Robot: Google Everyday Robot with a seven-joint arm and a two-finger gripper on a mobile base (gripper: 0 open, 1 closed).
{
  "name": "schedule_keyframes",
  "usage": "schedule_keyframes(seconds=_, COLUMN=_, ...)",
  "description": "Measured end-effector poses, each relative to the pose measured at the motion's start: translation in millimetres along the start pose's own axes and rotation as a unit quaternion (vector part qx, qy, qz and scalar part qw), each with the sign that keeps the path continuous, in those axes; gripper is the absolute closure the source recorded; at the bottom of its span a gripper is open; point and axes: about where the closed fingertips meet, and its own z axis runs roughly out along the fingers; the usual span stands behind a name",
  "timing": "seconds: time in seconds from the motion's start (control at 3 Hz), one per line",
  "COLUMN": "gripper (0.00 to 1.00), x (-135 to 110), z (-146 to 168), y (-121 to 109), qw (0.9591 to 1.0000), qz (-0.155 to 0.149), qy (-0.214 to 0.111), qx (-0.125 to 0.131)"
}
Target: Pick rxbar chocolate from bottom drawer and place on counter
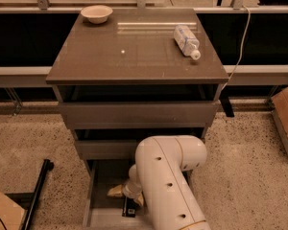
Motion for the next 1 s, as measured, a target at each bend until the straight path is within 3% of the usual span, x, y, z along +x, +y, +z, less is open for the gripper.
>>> schedule_keyframes(seconds=0.33, gripper=0.15, x=-1.7, z=6.4, y=-0.7, qw=1.0000, qz=0.004, qy=0.006, qx=-0.001)
schedule_keyframes(seconds=1.0, gripper=0.62, x=-0.9, z=3.8, y=0.8, qw=0.9999, qz=0.007, qy=0.008, qx=-0.002)
